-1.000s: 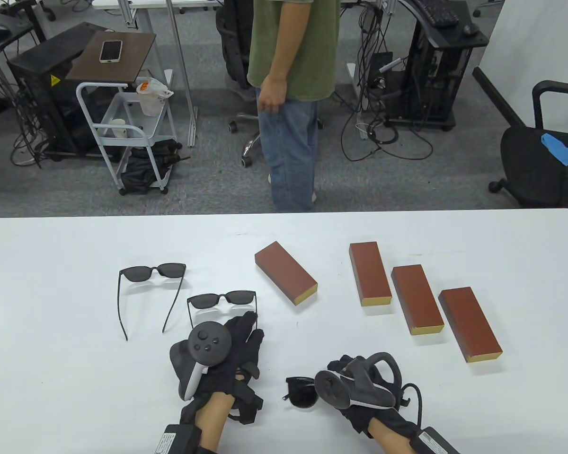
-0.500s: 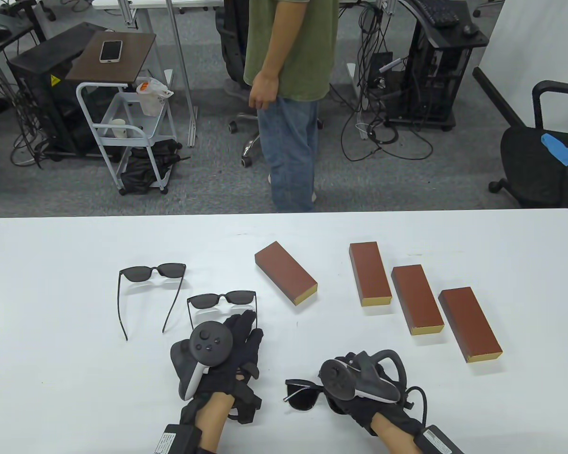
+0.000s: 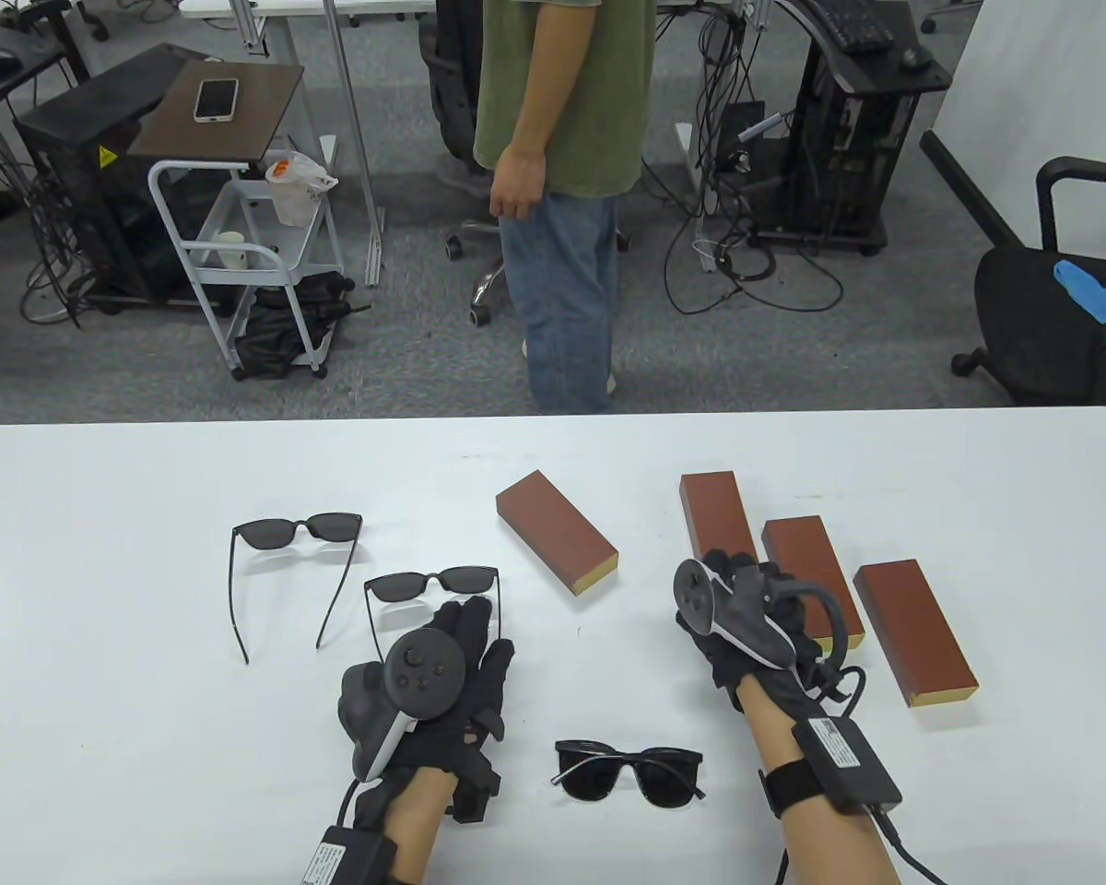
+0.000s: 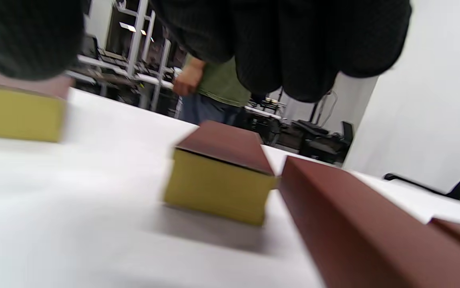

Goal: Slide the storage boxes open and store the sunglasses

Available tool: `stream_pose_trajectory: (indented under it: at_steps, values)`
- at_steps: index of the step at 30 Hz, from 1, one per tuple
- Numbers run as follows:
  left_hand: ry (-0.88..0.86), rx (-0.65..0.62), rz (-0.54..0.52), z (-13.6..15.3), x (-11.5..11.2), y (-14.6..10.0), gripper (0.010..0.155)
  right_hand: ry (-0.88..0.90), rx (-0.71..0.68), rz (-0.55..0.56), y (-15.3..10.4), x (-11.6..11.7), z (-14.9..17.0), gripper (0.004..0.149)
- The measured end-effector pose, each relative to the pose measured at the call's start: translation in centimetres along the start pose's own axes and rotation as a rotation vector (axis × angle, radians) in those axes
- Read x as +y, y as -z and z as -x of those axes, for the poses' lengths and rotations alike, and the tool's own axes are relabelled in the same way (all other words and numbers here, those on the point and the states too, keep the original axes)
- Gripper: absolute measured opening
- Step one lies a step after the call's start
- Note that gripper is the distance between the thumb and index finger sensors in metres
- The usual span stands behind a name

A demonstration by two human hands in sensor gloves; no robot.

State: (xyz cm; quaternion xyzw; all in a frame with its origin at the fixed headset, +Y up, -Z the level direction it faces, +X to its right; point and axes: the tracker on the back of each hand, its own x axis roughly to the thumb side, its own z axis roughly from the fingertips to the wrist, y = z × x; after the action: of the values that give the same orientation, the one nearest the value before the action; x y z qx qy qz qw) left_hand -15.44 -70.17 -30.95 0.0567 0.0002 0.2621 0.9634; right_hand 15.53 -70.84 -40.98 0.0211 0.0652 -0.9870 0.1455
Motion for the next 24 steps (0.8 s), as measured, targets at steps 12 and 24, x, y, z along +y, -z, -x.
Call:
stream_pose_trajectory:
  at_steps: [12,24]
  values:
    - [0.008,0.035,0.012,1.3,-0.5,0.4,0.06,-0.015,0.144,-0.162,4.6,4.4,-0.8,0.088]
    - [0.005,0.045,-0.012,1.7,-0.2,0.5,0.06,0.184,0.222,-0.293,6.8,6.1,-0.3,0.083]
